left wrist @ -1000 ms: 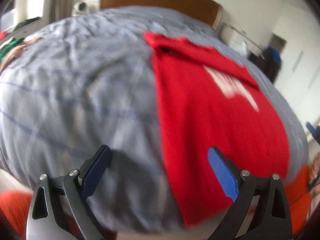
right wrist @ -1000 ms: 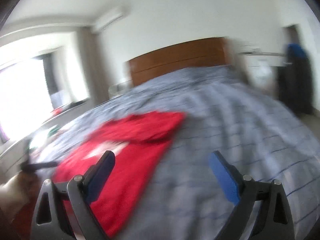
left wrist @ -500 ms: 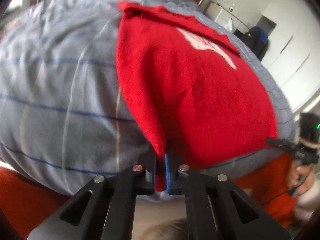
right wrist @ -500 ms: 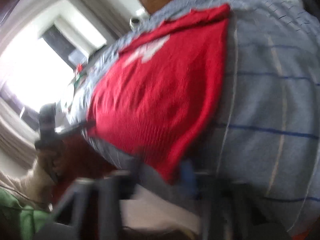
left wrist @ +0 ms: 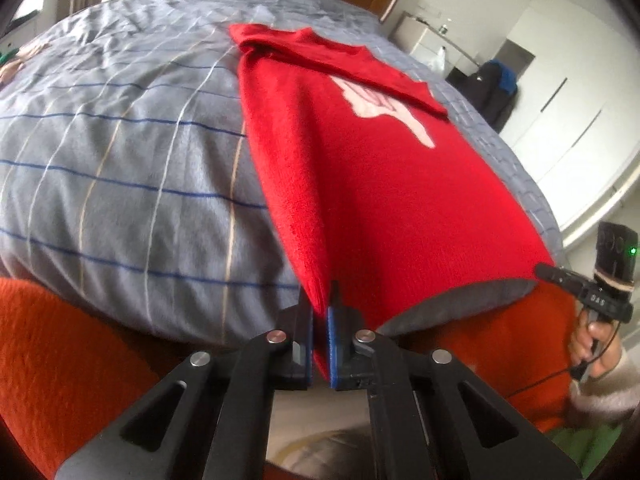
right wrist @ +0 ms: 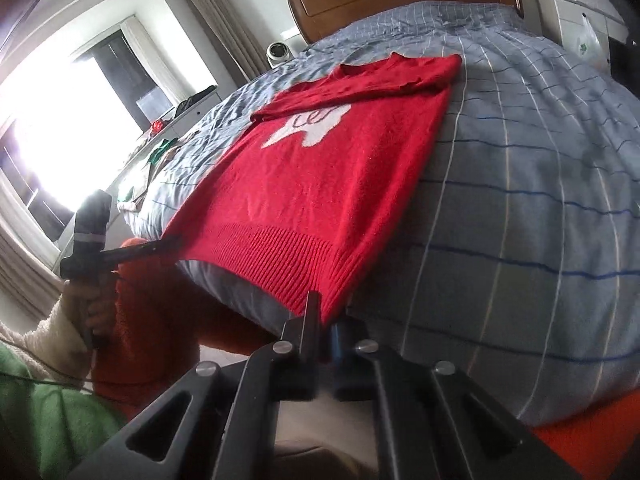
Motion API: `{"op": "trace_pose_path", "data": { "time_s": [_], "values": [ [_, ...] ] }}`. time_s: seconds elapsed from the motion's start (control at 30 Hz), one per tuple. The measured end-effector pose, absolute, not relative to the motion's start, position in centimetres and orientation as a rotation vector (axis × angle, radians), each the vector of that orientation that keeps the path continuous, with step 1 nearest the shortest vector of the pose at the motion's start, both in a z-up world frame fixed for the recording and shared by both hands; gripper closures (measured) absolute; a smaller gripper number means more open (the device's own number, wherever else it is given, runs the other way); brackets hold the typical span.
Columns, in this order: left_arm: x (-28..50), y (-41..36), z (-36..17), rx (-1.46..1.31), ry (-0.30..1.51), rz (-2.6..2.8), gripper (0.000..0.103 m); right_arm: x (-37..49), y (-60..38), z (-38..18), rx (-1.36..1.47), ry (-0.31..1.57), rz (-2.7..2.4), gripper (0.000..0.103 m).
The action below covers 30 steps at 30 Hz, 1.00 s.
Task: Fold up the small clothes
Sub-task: 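Grasp the sweater hem with both grippers and fold it up toward the collar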
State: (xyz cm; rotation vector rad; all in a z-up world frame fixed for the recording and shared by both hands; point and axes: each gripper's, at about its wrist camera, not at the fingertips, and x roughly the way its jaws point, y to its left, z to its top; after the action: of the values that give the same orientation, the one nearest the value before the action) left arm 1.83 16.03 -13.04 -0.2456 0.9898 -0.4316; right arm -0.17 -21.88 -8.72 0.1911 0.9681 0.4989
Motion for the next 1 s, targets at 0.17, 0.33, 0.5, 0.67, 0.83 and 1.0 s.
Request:
{"op": "trace_pose_path", "data": {
  "time_s": [0.17,0.33,0.5,0.67,0.83,1.0],
  "values": [
    [2.4,17.2,-11.5,-0.289,0.991,-0.456,0.1,-1.1,-23.5,-7.9,0.244,0.959,0.504,0.1],
    [9.3,17.2,-7.2,-0.307,0.904,-0.49,0.1,3.9,-24.7,-5.0,0.325,0.845,0.535,0.099],
    [21.4,15.7,-4.1,-0.259,0.833,-0.432,0.099,14.7,-24.8,-1.4,0.321,0.716,0.528,0.099],
    [34.2,14.4,-6.0,-0.251,0.855,-0.323,0.096,28.7,-25.7,-2.6,0.396,0.738,0.458,0.099],
    [39.8,16.0,-9.5,-0.32,0.883,-0.102,0.041,38.5,-25.9,-7.4,0.408,0.808,0.365,0.078],
    [37.9,19.3,-8.8,-0.375,0.854,-0.08,0.033,38.6,-28.2,-7.9,0.518,0.74,0.288,0.042]
  ]
}}
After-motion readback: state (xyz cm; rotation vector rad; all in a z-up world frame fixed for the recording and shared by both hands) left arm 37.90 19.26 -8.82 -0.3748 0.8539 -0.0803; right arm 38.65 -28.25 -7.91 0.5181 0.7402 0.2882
